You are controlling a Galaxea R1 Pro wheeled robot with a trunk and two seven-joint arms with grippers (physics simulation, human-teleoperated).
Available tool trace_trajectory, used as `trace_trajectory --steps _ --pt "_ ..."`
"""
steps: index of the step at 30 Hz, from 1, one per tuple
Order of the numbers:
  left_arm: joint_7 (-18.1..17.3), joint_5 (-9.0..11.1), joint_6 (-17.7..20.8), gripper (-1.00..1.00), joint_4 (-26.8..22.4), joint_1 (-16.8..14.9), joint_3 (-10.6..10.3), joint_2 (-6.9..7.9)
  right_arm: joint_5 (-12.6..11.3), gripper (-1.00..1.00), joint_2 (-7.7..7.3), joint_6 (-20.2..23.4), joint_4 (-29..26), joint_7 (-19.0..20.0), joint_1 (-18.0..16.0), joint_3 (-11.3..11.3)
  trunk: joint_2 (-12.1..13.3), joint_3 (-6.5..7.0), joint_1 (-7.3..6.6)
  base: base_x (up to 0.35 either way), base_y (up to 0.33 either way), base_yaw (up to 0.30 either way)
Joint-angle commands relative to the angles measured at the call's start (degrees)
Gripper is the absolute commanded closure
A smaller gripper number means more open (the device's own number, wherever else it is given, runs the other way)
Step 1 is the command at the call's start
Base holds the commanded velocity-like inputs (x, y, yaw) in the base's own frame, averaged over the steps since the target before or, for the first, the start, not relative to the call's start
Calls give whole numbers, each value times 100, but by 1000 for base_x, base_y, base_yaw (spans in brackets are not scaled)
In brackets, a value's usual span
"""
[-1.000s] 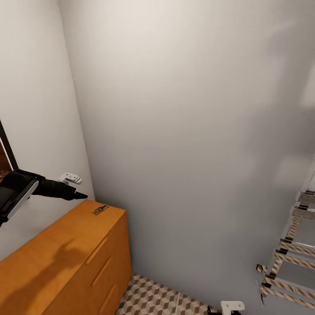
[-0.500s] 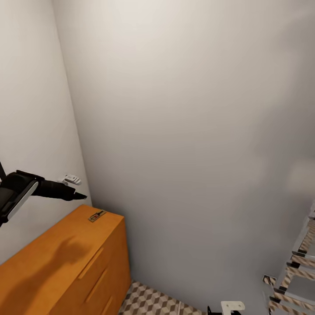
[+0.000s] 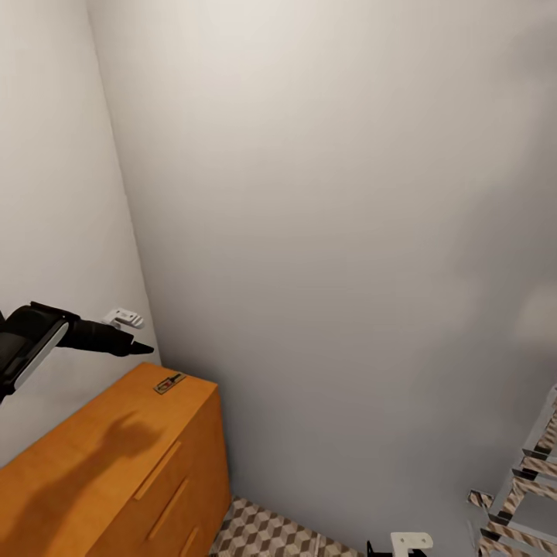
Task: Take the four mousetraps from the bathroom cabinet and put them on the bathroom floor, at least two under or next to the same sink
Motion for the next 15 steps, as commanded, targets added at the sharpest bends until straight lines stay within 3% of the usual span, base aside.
trace_trajectory --steps 1,15 --pt "18 43 36 -100 3 -5 -17 5 -42 -100 0 -10 0 -16 0 50 -5 -10 2 4 0 0" --pt "18 43 33 -100 40 -5 -35 5 -43 -100 0 -7 0 -16 0 50 -5 -103 2 1 0 0"
